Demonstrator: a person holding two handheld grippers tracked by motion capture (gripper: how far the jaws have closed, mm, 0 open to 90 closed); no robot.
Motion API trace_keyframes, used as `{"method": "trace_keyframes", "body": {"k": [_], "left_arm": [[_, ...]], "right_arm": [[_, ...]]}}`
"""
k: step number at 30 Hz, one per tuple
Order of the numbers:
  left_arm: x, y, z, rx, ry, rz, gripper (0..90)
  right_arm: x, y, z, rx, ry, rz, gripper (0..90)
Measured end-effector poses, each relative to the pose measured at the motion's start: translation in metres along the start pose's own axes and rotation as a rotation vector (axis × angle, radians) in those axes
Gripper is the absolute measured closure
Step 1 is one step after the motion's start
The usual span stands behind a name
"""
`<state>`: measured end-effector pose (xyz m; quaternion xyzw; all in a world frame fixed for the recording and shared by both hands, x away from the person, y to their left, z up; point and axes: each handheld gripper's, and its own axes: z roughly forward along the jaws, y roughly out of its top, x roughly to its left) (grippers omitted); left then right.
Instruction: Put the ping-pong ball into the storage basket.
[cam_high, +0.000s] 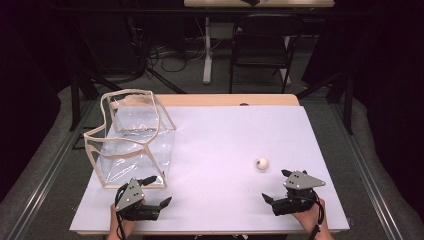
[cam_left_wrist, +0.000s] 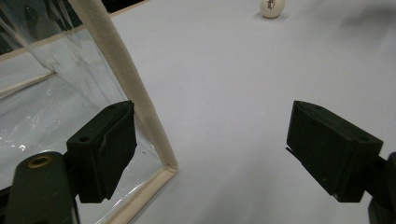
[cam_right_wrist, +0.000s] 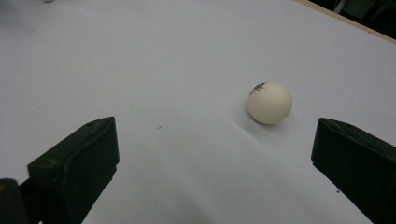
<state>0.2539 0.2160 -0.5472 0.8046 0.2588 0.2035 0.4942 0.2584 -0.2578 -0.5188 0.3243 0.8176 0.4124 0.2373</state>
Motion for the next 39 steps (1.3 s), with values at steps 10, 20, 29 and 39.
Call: {"method": "trace_keyframes", "body": {"k": [10,20,29,39], "left_arm": [[0.002,0.001,0.002,0.000,0.000,0.002,16.2],[0.002,0.001,0.004,0.004,-0.001,0.014,16.2],[0.002,0.002,0.005,0.005,-0.008,0.022,16.2],[0.002,0.002,0.006,0.006,-0.012,0.023,16.2]], "right_arm": [[0.000,0.006,0.004,0.012,0.003,0.000,0.5],[-0.003,0.012,0.009,0.024,0.003,0.005,0.4],[-0.010,0.018,0.017,0.032,-0.005,0.011,0.5],[-0.017,0.023,0.025,0.036,-0.005,0.024,0.5]]}}
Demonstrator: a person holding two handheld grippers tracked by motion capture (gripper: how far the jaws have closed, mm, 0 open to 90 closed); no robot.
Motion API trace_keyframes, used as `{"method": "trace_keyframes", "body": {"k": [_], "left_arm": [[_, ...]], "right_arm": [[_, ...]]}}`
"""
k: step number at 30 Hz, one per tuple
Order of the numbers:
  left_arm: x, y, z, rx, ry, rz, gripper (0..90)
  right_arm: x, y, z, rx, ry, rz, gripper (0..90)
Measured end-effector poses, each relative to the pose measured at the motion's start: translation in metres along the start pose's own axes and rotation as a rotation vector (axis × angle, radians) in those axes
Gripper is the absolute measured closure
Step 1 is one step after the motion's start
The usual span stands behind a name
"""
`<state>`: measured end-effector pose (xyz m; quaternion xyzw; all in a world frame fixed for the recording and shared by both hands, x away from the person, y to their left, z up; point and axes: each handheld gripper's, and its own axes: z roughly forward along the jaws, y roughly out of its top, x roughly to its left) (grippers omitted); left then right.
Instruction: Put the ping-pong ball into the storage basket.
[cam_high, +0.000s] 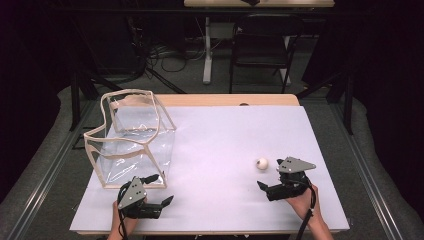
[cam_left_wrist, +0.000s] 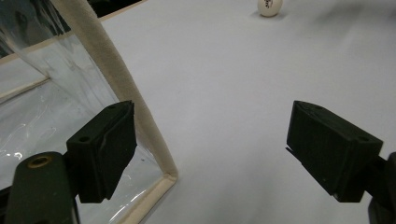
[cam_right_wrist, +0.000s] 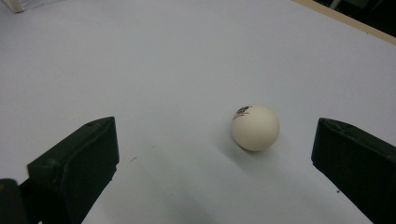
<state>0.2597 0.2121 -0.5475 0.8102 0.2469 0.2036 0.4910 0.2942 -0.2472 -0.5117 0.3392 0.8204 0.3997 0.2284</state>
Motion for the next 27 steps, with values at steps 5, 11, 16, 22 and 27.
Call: {"method": "trace_keyframes", "body": {"k": [5,11,16,22,27], "left_arm": [[0.000,0.000,0.000,0.003,0.000,-0.001,16.2],[0.000,0.000,0.000,-0.001,-0.003,0.003,16.2],[0.000,0.000,0.000,-0.002,-0.003,0.002,16.2],[0.000,0.000,0.000,0.001,-0.005,0.006,16.2],[0.000,0.000,0.000,-0.001,-0.007,0.006,16.2]], "right_arm": [[-0.006,0.002,0.003,0.006,-0.016,0.006,0.5],[-0.009,0.004,0.008,0.012,-0.021,0.007,0.5],[-0.010,0.007,0.016,0.019,-0.022,0.005,0.6],[-0.012,0.009,0.021,0.023,-0.017,0.006,0.6],[-0.016,0.010,0.026,0.030,-0.016,0.013,0.6]]}}
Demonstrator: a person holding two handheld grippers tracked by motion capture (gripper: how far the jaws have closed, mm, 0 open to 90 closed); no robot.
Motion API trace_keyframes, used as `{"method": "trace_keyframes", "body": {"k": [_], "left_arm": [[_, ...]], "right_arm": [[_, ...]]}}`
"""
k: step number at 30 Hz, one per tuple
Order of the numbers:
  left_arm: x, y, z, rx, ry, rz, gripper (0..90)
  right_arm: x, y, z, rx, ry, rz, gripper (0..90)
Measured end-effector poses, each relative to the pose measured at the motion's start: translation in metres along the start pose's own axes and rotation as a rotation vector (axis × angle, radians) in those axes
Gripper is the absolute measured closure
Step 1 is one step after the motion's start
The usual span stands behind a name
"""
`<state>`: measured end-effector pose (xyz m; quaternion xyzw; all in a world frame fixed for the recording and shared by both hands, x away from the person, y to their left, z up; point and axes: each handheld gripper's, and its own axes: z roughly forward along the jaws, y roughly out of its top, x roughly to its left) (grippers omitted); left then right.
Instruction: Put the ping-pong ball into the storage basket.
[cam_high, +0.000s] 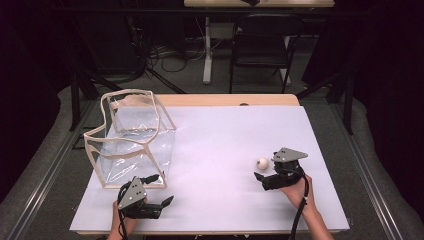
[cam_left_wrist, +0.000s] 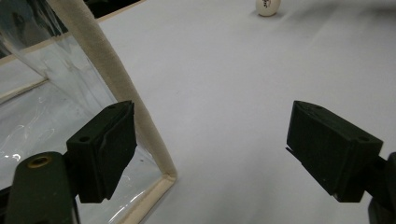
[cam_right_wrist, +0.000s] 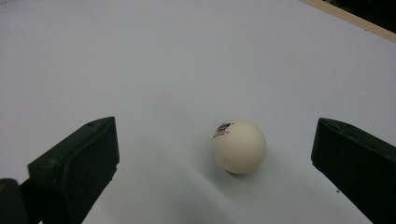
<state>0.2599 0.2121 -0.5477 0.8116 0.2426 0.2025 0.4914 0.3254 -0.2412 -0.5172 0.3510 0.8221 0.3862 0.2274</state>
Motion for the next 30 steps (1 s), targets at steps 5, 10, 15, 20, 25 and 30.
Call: {"method": "trace_keyframes", "body": {"k": [5,10,15,20,25,30], "left_arm": [[0.000,0.000,0.000,0.005,-0.002,0.001,16.2],[-0.001,0.000,0.000,0.004,-0.003,0.005,16.2],[0.000,0.000,0.000,0.004,-0.006,0.007,16.2],[-0.001,0.000,0.000,0.003,-0.007,0.010,16.2],[-0.001,0.000,0.000,0.004,-0.007,0.011,16.2],[-0.001,0.000,0.000,0.005,-0.008,0.012,16.2]], "right_arm": [[-0.003,0.001,0.004,0.004,-0.001,0.003,0.6],[-0.005,0.001,0.009,0.010,0.001,0.008,0.6],[-0.007,0.002,0.014,0.019,0.000,0.007,0.5],[-0.008,0.002,0.018,0.025,0.001,0.014,0.4],[-0.010,-0.001,0.021,0.041,0.002,0.025,0.1],[-0.012,-0.004,0.024,0.044,0.003,0.027,0.0]]}}
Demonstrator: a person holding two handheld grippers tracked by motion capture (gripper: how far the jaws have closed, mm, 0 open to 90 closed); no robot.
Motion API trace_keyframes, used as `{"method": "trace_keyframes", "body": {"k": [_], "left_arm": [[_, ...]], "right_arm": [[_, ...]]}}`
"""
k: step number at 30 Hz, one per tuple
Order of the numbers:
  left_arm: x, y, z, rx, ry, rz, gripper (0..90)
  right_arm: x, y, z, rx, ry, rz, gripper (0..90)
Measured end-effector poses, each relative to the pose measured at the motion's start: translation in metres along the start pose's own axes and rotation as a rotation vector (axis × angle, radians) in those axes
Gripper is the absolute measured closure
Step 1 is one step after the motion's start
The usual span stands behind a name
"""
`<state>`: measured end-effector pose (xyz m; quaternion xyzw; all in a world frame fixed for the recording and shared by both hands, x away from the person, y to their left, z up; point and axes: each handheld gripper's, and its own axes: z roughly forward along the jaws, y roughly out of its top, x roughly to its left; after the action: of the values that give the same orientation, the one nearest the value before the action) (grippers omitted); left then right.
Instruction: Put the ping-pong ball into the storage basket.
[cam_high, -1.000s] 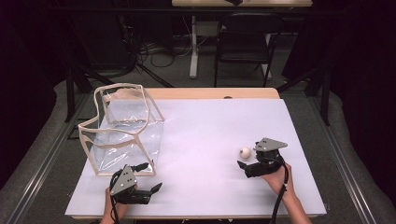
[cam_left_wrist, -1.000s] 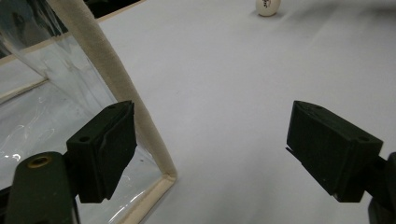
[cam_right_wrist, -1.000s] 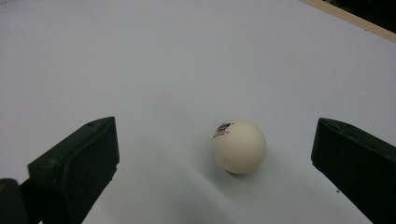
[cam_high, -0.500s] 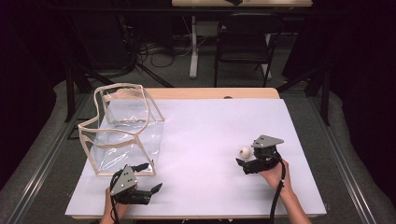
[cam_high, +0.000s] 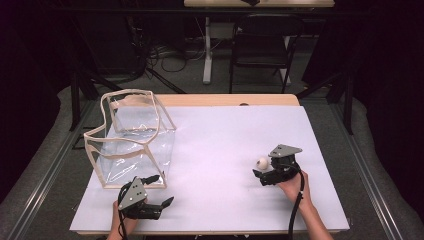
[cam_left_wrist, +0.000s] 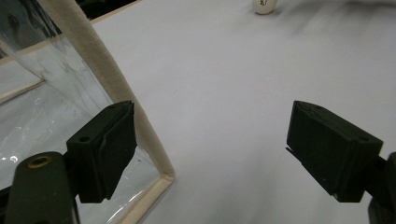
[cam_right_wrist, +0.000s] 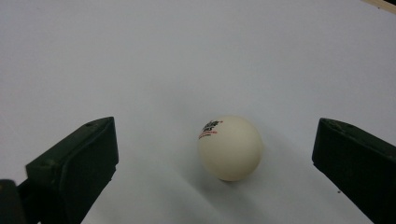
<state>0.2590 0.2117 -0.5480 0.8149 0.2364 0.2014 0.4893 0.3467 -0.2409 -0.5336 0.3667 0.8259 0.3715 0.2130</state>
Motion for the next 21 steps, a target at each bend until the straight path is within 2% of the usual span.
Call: {"method": "trace_keyframes", "body": {"k": [12,15,19,21], "left_arm": [[-0.0007,0.0002,0.0013,0.007,-0.005,0.007,16.2],[-0.0008,0.0002,0.0019,0.004,-0.008,0.007,16.2],[-0.0008,0.0002,0.0020,0.003,-0.009,0.008,16.2],[-0.0008,0.0003,0.0021,0.002,-0.010,0.007,16.2]], "right_arm": [[-0.0032,-0.0051,0.0070,0.014,0.006,0.022,0.0],[-0.0037,-0.0058,0.0078,0.003,0.008,0.032,1.0],[-0.0039,-0.0065,0.0088,0.004,0.008,0.034,3.4],[-0.0036,-0.0070,0.0098,0.006,0.019,0.034,9.0]]}}
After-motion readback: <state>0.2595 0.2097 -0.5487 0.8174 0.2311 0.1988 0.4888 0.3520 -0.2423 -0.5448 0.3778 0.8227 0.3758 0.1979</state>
